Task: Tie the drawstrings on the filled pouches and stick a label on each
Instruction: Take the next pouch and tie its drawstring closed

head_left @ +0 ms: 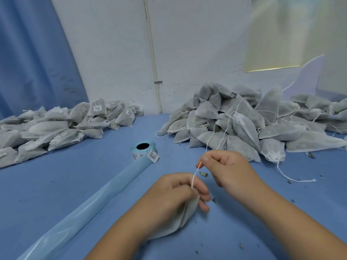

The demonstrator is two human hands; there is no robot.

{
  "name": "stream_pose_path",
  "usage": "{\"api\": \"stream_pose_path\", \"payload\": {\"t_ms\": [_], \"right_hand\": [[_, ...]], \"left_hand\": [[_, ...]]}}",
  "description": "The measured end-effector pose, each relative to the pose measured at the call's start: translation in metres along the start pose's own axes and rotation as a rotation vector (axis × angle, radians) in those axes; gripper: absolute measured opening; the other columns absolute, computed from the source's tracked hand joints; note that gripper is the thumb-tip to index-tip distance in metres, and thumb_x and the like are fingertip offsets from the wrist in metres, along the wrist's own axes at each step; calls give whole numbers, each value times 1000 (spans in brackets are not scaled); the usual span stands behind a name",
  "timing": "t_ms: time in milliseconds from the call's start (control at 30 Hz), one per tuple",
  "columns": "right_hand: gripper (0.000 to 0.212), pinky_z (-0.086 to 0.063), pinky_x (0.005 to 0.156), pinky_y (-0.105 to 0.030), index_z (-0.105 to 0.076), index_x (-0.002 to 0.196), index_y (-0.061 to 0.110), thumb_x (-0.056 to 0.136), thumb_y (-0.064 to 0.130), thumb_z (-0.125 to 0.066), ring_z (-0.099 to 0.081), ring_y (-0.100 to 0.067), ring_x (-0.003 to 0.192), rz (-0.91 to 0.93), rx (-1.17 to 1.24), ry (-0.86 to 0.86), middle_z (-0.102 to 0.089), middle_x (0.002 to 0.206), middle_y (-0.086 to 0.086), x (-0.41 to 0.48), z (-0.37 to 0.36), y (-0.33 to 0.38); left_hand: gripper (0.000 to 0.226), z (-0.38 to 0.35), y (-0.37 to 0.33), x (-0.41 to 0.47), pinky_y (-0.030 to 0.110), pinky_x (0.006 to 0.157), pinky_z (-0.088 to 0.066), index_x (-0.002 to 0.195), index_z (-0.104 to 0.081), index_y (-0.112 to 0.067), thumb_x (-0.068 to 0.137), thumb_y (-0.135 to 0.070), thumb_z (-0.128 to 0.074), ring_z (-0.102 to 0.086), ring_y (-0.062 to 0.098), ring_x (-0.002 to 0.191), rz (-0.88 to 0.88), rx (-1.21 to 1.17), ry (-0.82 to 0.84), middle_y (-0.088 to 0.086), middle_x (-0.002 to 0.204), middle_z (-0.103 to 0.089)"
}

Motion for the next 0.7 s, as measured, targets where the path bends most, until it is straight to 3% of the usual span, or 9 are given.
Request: {"api": "stream_pose_path", "payload": {"t_ms": [133,300,400,467,567,633,700], "right_hand": [[25,-25,41,-16,-69,68,22,91,25,-60,-27,-8,42,-21,5,-62,-32,46,8,0,4,-4],[28,-30,46,-20,-68,66,22,92,20,-58,-33,-10,46,13,29,105,-49,57,-4,-11,-25,2],[26,-39,59,-31,-68,71,19,94,19,-57,-45,-17,56,111,-63,154,-65,67,-5,-17,-40,9],[27,-34,54,-23,-64,66,26,92,20,-59,-38,-5,51,187,-181,140,-53,54,8,-19,-40,14],[25,-31,50,-14,-63,65,25,89,20,-62,-42,-1,47,243,-195,133,-41,46,13,-21,-36,22],[18,-29,49,-12,-64,63,19,80,24,-61,-39,-1,44,247,-128,111,-38,43,13,-21,-30,26],[16,-29,48,-19,-63,63,14,70,28,-57,-32,-3,45,227,-83,101,-37,44,11,-19,-23,24]], "left_hand": [[19,22,-8,0,28,66,-53,80,-75,-11,81,-25,-61,-64,23,64,-72,-194,-88,11,80,-68],[30,26,-19,-1,26,60,-51,96,-77,-11,77,-31,-67,-58,16,58,-179,-322,-102,4,75,-64],[26,34,-22,-4,22,61,-49,101,-77,-16,79,-29,-73,-51,12,54,-221,-276,-213,2,71,-60],[16,42,-26,-7,15,59,-45,95,-79,-25,86,-28,-66,-48,9,52,-242,-52,-341,-4,66,-59],[25,46,-38,-13,9,59,-40,85,-78,-31,96,-22,-57,-55,-1,59,-330,410,-476,-15,68,-63],[26,35,-42,-13,20,68,-44,80,-70,-29,98,-29,-51,-59,5,75,-396,719,-432,-12,75,-62],[21,24,-38,-11,26,69,-43,78,-60,-31,94,-33,-47,-55,8,76,-414,890,-344,-10,75,-57]]}}
Point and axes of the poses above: each hand's wrist, its own x-axis towards the middle knuckle, its own z-axis out of the back of the hand, y = z × x, the point moved 9 cm from there along x, towards the middle knuckle
